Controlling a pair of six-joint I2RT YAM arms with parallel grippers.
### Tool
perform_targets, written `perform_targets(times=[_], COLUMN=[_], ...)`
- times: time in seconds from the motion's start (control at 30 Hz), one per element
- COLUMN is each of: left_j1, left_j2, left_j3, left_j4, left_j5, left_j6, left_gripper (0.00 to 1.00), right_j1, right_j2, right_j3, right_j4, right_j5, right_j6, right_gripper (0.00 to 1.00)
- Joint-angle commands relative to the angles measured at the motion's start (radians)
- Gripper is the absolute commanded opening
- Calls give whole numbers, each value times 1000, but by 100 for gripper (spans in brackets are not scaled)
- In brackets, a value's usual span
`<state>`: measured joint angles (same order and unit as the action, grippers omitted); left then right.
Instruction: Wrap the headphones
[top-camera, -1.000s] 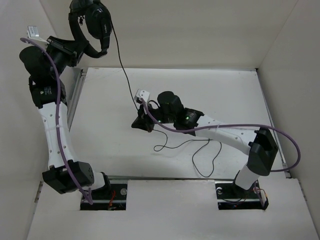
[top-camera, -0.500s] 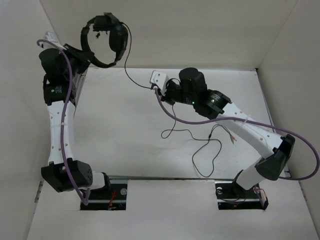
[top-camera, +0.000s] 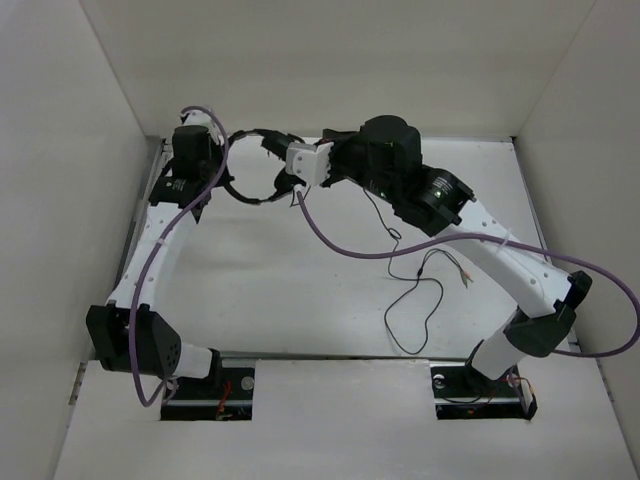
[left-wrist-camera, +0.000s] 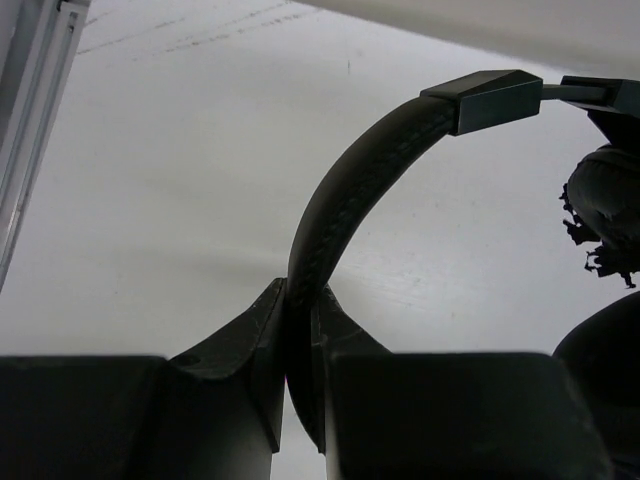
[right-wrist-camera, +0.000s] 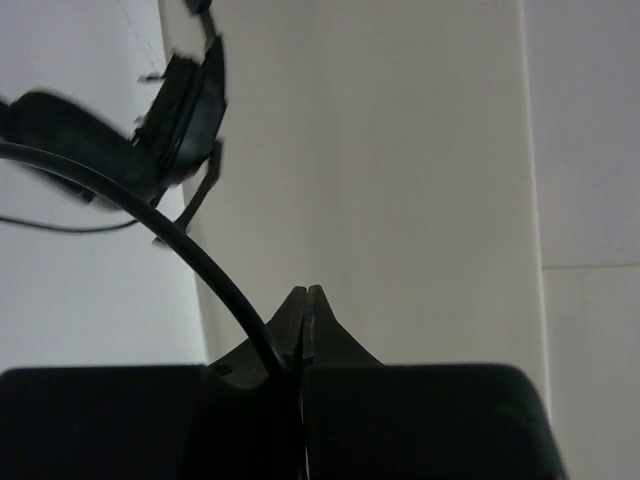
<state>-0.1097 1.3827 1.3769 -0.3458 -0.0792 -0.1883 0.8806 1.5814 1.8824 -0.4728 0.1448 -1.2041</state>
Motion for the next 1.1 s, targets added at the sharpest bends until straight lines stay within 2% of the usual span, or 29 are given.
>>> perform_targets(times=[0.0,0.2,0.3,0.4,0.73,1.07], left_j1=[-55,-153,-189,-227,-331,-318], left_j2=[-37,-77,-106,-138,-229,-231], left_j3=[-24,-52,-49,-36,-6,143], left_j4=[44,18,4,-4,-2,14], left_j5=[-34,15,64,126,366,434], left_j6=[88,171,176,181,214,162], left_gripper=[1,1,1,1,1,1], right_j1=[21,8,-57,-119,-259,-346], right_j2=[23,57,77,91,141,152], right_j3=[75,81,34,9,76,75], right_j4=[8,89,201,230,115,19], right_j5=[32,39,56,29,-152,-367], right_j6=[-66,-60,-26,69,388,702], right_gripper=[0,0,0,0,0,0])
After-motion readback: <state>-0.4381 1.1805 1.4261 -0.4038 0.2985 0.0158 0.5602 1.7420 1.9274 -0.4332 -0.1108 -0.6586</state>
